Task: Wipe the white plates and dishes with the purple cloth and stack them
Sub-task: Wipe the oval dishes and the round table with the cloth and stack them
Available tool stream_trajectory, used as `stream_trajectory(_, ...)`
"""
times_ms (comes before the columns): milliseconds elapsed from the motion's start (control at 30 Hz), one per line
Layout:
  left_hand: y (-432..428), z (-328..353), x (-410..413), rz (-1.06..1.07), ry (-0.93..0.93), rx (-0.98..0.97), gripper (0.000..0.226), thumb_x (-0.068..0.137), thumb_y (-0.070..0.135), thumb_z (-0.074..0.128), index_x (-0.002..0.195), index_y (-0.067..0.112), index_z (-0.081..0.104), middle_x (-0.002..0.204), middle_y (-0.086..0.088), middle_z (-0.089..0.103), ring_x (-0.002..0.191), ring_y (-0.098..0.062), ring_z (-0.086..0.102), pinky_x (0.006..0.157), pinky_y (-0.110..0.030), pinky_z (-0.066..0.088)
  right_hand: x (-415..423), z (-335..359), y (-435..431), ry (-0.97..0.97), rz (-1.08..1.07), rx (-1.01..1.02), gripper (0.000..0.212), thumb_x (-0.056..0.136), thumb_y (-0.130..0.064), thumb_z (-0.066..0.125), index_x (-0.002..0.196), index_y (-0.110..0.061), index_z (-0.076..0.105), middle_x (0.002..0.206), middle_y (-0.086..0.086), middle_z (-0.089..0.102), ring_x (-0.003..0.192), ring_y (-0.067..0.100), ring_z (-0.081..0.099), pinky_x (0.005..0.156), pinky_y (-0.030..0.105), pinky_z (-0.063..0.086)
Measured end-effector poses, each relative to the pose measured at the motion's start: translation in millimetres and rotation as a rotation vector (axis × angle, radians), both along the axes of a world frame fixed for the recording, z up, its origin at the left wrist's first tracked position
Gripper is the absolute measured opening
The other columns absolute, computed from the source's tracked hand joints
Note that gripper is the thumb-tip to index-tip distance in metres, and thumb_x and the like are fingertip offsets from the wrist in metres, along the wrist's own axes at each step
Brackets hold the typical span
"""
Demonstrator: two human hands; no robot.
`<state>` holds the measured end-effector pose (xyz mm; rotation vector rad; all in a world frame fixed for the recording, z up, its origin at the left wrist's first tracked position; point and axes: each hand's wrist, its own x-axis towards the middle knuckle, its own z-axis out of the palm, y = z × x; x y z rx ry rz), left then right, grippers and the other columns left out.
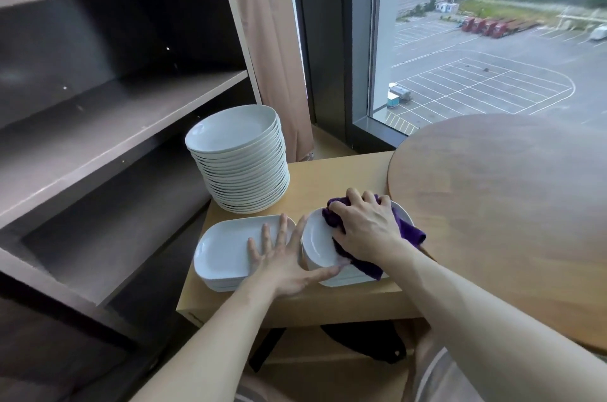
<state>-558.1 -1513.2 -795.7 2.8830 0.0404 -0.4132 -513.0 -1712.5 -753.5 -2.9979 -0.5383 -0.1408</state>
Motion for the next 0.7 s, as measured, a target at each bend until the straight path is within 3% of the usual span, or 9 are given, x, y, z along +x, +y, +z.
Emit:
stream_trajectory(133,1.5,2.6,2.1,-0.015,0.017,0.007,0.124,0.043,0.115,0.024,0.135,0.063,-0.042,0.161,0.008,-0.039,0.15,-0.031,-0.035,0.116,-0.064,-0.021,-0.4,12.5,-39.6,0.051,-0.1,-0.086,0.035,0.094,-0.044,0.048,0.127,-0.037,0.058,0.124,0.001,0.048,0.116,0.031,0.049,0.099,0.051,0.034)
stream_trajectory(300,-0.5,8.5,-0.1,-0.007,0.04,0.009,0.127,0.042,0.115,0.024,0.139,0.061,-0.039,0.161,0.008,-0.039,0.148,-0.031,-0.037,0.116,-0.066,-0.021,0.1,24.1,-77.4,0.274,-0.061,-0.109,0.041,0.087,-0.052,0.052,0.128,-0.053,0.055,0.112,-0.012,0.042,0.109,0.02,0.041,0.088,0.042,0.028)
stream_trajectory(533,0.9,11.5,1.3,-0.013,0.041,0.041,0.126,0.044,0.113,0.025,0.139,0.06,-0.039,0.162,0.007,-0.038,0.15,-0.033,-0.034,0.116,-0.065,-0.02,-14.1,29.4,-50.2,0.296,0.101,-0.094,0.033,0.082,-0.048,0.049,0.112,-0.046,0.062,0.106,-0.015,0.044,0.114,0.017,0.045,0.086,0.041,0.03)
stream_trajectory(633,-0.3,11.1,1.7,-0.012,0.049,0.054,0.127,0.046,0.113,0.027,0.14,0.059,-0.039,0.162,0.006,-0.039,0.15,-0.032,-0.034,0.116,-0.064,-0.02,-12.9,31.5,-32.5,0.328,0.141,-0.067,0.027,0.079,-0.046,0.051,0.103,-0.045,0.063,0.101,-0.015,0.044,0.106,0.018,0.047,0.093,0.042,0.032)
stream_trajectory(700,-1.7,10.3,2.4,-0.016,0.055,0.056,0.128,0.046,0.113,0.028,0.141,0.058,-0.039,0.162,0.006,-0.039,0.15,-0.032,-0.035,0.116,-0.065,-0.019,-11.8,27.8,-18.3,0.323,0.179,-0.044,0.024,0.078,-0.046,0.055,0.101,-0.045,0.063,0.1,-0.014,0.043,0.102,0.018,0.046,0.086,0.041,0.03)
